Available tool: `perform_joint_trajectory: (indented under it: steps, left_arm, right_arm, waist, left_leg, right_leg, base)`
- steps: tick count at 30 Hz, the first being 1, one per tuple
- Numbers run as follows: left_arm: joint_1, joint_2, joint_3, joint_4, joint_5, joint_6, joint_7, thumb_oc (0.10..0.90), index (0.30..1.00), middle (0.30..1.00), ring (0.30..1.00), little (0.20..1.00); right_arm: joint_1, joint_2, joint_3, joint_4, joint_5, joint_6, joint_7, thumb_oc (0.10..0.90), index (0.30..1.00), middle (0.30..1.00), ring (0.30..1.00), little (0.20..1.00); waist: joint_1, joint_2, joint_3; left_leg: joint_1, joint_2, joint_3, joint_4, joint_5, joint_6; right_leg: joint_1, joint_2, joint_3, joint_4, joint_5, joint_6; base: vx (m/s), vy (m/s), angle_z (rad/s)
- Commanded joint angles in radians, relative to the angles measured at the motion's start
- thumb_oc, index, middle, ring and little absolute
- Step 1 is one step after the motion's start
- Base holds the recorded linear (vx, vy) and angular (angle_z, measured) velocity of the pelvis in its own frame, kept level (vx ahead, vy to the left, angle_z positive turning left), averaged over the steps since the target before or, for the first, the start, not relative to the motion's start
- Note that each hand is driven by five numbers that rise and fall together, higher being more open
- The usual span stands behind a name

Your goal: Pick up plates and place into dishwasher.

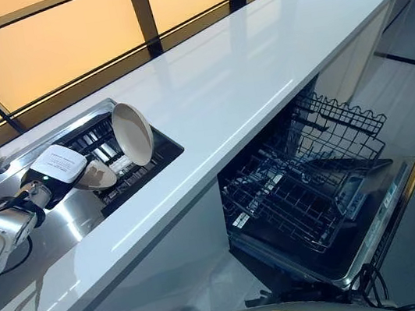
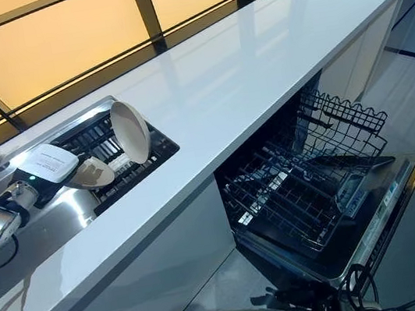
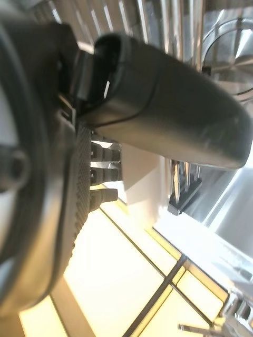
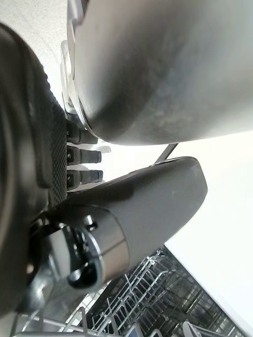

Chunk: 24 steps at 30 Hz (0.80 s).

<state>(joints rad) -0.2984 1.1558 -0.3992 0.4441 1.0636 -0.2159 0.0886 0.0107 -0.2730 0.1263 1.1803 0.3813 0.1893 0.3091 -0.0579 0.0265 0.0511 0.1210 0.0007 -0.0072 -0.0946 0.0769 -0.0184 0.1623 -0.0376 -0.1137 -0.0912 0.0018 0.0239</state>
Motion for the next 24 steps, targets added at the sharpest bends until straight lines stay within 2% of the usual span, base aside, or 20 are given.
perform_joint_trajectory:
  steps: [1, 2, 3, 6, 12, 21, 24]
  left_arm:
    - [-0.236, 0.019, 0.050, 0.041, 0.029, 0.089, -0.016, 0.800, 0.900, 0.900, 0.900, 0.900]
    - [-0.245, 0.009, 0.035, 0.049, 0.023, 0.096, -0.042, 0.160, 0.352, 0.352, 0.352, 0.260]
    - [-0.248, 0.006, 0.031, 0.051, 0.023, 0.098, -0.044, 0.100, 0.300, 0.300, 0.300, 0.200]
    - [-0.272, -0.019, 0.003, 0.069, 0.026, 0.131, -0.062, 0.100, 0.300, 0.300, 0.300, 0.200]
    - [-0.319, -0.030, -0.027, 0.107, 0.037, 0.148, -0.058, 0.100, 0.300, 0.300, 0.300, 0.200]
    - [-0.360, 0.031, -0.014, 0.111, -0.029, 0.170, -0.042, 0.100, 0.300, 0.300, 0.300, 0.200]
    - [-0.357, 0.084, 0.030, 0.104, -0.066, 0.161, -0.017, 0.100, 0.300, 0.300, 0.300, 0.200]
  right_arm:
    - [-0.009, -0.046, 0.013, 0.013, -0.006, 0.022, -0.012, 0.800, 0.900, 0.900, 0.900, 0.900]
    - [-0.010, -0.046, 0.015, 0.012, -0.003, 0.021, -0.014, 0.800, 0.900, 0.900, 0.900, 0.900]
    - [-0.010, -0.046, 0.014, 0.012, -0.002, 0.022, -0.015, 0.800, 0.900, 0.900, 0.900, 0.900]
    - [-0.010, -0.044, 0.017, 0.015, -0.002, 0.016, -0.018, 0.800, 0.900, 0.900, 0.900, 0.900]
    - [-0.013, -0.040, 0.024, -0.010, 0.034, 0.004, -0.023, 0.800, 0.900, 0.900, 0.900, 0.900]
    - [-0.015, -0.038, 0.026, -0.025, 0.049, 0.011, -0.035, 0.800, 0.900, 0.900, 0.900, 0.900]
    - [-0.013, -0.038, 0.023, -0.025, 0.066, 0.016, -0.045, 0.800, 0.900, 0.900, 0.900, 0.900]
  waist:
    - [-0.016, 0.030, 0.022]
    - [-0.019, 0.030, 0.024]
    - [-0.019, 0.030, 0.024]
    - [-0.026, 0.028, 0.024]
    - [-0.033, 0.026, 0.024]
    - [-0.024, 0.030, 0.021]
    - [-0.013, 0.034, 0.019]
  left_leg:
    - [0.051, -0.084, 0.078, 0.007, -0.135, 0.074]
    - [0.052, -0.083, 0.080, 0.007, -0.136, 0.075]
    - [0.052, -0.083, 0.081, 0.007, -0.136, 0.075]
    - [0.054, -0.083, 0.085, 0.007, -0.137, 0.076]
    - [0.053, -0.084, 0.090, 0.007, -0.138, 0.078]
    - [0.050, -0.084, 0.090, 0.007, -0.134, 0.076]
    - [0.050, -0.086, 0.081, 0.007, -0.134, 0.077]
  right_leg:
    - [-0.031, 0.050, 0.028, 0.029, 0.016, 0.050]
    - [-0.032, 0.050, 0.031, 0.031, 0.016, 0.050]
    - [-0.032, 0.050, 0.031, 0.031, 0.015, 0.050]
    - [-0.033, 0.052, 0.039, 0.033, 0.015, 0.051]
    - [-0.035, 0.053, 0.048, 0.032, 0.017, 0.052]
    - [-0.037, 0.049, 0.043, 0.032, 0.017, 0.053]
    - [-0.035, 0.048, 0.037, 0.032, 0.016, 0.052]
  base:
    - [0.01, 0.025, -0.08]
    - [0.01, 0.019, -0.09]
    - [0.02, 0.018, -0.12]
    - [0.03, 0.014, -0.11]
    - [0.01, 0.004, -0.02]
    - [-0.01, -0.010, -0.02]
    - [0.00, 0.000, 0.00]
